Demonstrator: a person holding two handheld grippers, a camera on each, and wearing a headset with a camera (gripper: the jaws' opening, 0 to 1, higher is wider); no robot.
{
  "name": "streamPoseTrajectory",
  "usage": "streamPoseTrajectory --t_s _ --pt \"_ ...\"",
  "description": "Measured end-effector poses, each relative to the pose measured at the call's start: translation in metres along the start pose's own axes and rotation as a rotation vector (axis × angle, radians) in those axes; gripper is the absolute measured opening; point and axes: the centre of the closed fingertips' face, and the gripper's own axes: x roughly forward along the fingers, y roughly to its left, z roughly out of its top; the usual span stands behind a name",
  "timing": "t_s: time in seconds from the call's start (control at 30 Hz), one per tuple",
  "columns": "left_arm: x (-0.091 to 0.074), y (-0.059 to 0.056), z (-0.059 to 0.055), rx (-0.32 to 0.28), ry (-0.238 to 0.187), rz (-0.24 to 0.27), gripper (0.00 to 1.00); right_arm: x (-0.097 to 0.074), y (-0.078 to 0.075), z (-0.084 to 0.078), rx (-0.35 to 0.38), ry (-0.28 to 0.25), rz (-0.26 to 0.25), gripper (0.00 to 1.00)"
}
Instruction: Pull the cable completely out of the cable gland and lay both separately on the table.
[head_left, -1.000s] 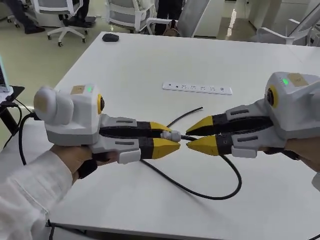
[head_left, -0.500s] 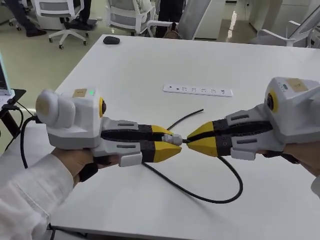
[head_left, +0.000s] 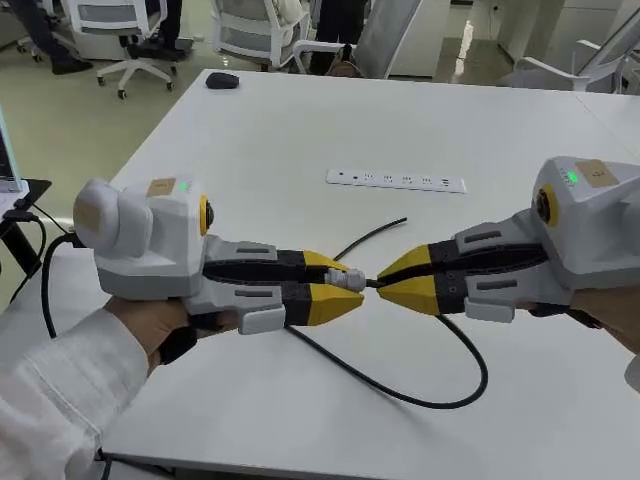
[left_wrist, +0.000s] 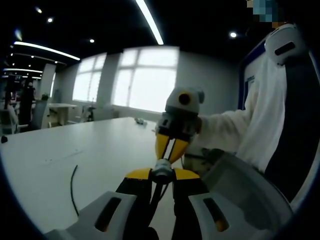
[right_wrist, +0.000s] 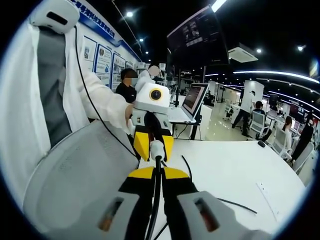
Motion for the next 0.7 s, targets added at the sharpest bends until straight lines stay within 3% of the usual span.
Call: streamPoseTrajectory --t_s 0.7 --pt "-0.008 0.006 0.0 -0.026 -0.02 0.025 0.16 -0.028 -0.01 -0.033 0.05 0.049 -0.065 0.03"
